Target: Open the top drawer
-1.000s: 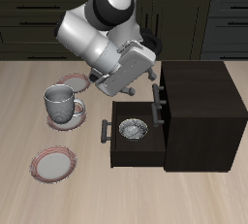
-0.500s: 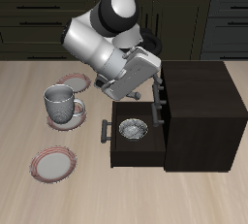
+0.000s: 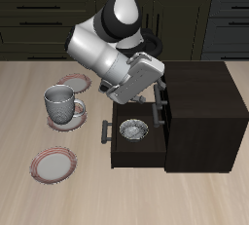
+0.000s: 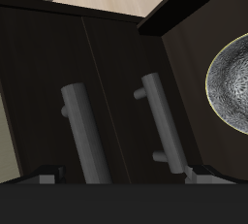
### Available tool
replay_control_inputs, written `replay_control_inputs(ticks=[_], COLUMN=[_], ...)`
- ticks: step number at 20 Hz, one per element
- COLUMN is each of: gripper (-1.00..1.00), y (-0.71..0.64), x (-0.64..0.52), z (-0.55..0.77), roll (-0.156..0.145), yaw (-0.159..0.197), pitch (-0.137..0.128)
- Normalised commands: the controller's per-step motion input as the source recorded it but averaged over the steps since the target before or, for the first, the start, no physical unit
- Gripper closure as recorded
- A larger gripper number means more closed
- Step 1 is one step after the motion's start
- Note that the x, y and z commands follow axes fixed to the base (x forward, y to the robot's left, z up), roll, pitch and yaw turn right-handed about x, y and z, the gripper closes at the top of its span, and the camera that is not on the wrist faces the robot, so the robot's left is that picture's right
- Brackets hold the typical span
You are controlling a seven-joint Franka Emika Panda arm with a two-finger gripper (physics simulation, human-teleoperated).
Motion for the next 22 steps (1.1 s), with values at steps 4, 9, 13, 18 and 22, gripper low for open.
replay_control_inputs(ticks=[4,9,13,18,22], gripper=[-1.0,-1.0,-1.0,1.0,1.0], y=[0.32,0.21,0.12,0.06,-0.02], x=[-0.07,-0.03,-0.01,-0.01,0.0], z=[-0.19,-0.09,-0.05,0.04,0.09], roll=[0.05,0.032,0.003,0.002,0.011], yaw=[0.006,-0.018,0.002,0.005,-0.01], pitch=[0.037,0.01,-0.004,-0.014,-0.014])
